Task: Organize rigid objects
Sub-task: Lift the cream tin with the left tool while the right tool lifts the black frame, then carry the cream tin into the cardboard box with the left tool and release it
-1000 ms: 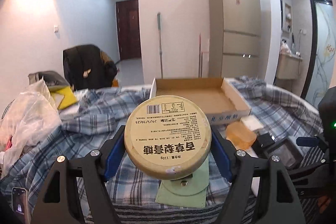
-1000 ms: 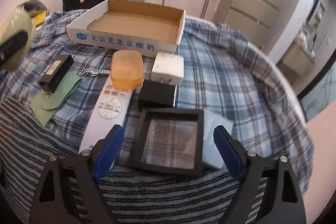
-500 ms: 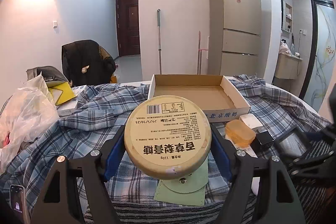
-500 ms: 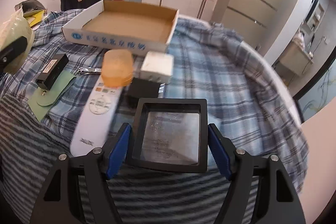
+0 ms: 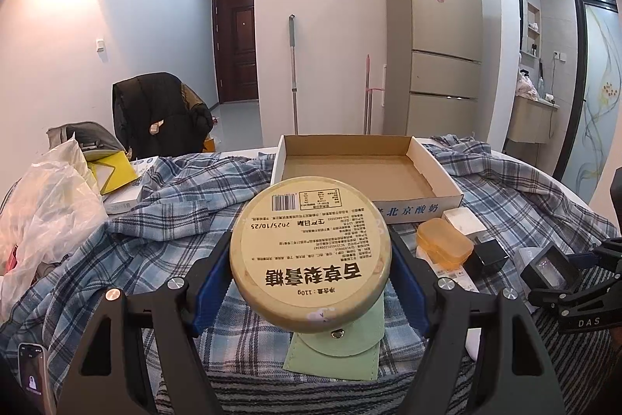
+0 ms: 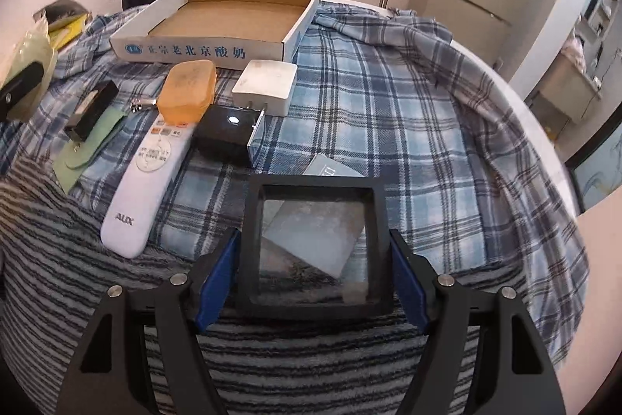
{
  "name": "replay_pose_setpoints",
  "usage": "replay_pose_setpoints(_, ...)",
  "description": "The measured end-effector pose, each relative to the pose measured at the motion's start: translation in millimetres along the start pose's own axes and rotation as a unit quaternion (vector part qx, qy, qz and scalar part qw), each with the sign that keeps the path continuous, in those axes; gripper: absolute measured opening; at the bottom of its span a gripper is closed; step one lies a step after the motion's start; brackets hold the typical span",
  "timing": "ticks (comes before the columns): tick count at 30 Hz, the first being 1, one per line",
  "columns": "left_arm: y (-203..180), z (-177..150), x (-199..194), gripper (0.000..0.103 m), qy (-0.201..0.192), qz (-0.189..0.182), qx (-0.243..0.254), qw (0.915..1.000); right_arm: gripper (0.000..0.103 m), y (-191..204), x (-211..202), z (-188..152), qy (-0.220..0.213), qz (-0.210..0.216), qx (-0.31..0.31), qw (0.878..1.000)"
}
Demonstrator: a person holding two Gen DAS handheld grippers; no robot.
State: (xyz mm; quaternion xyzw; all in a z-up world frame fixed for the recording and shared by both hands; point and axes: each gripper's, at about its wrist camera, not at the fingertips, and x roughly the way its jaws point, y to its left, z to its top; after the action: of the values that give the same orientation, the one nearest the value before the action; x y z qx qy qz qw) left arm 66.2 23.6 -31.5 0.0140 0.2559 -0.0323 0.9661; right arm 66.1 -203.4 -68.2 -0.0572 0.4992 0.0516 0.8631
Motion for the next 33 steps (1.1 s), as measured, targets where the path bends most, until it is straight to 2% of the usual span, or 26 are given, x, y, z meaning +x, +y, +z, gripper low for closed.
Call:
replay_pose_setpoints(3,-1,0,1,0.077,0.0,-0.001,0.003,1.0,0.072,-4,0,-1,-0.002,0.005,0.011,1.0)
replay_pose_setpoints(9,-2,0,0,0.077,0.003,0.002,0.002,1.0,0.068,-1,-9,-4,-0.015,-0.013,0.002,1.0)
replay_pose_setpoints(11,-2,3,-4,0.077,0.007,-0.007,-0.002,0.9999,0.068,0,-15,-2,-0.022,-0.009,-0.001,1.0)
replay_pose_setpoints(14,-5,10,-17,0.077,-0.004,-0.016,0.004,0.9999,0.068,-2,-27,3,-0.032,-0.002,0.004,0.999)
replay_pose_setpoints(17,-6,20,-29,0.077,-0.015,-0.008,0.006,0.9998,0.068,-4,-41,12,-0.056,0.003,0.009,0.998)
replay_pose_setpoints(22,4,47,-43,0.077,-0.023,0.002,-0.001,0.9997,0.068,3,-67,38,-0.117,-0.004,0.002,0.993)
replay_pose_setpoints(26,8,73,-56,0.077,-0.053,0.018,0.005,0.9984,0.069,6,-89,69,-0.15,0.024,0.01,0.988)
replay_pose_setpoints(29,10,96,-66,0.077,-0.064,-0.001,-0.018,0.9978,0.069,11,-109,91,-0.179,0.013,0.012,0.984)
replay_pose_setpoints(33,5,128,-75,0.077,-0.092,-0.002,-0.021,0.9956,0.068,18,-138,121,-0.222,0.011,0.014,0.975)
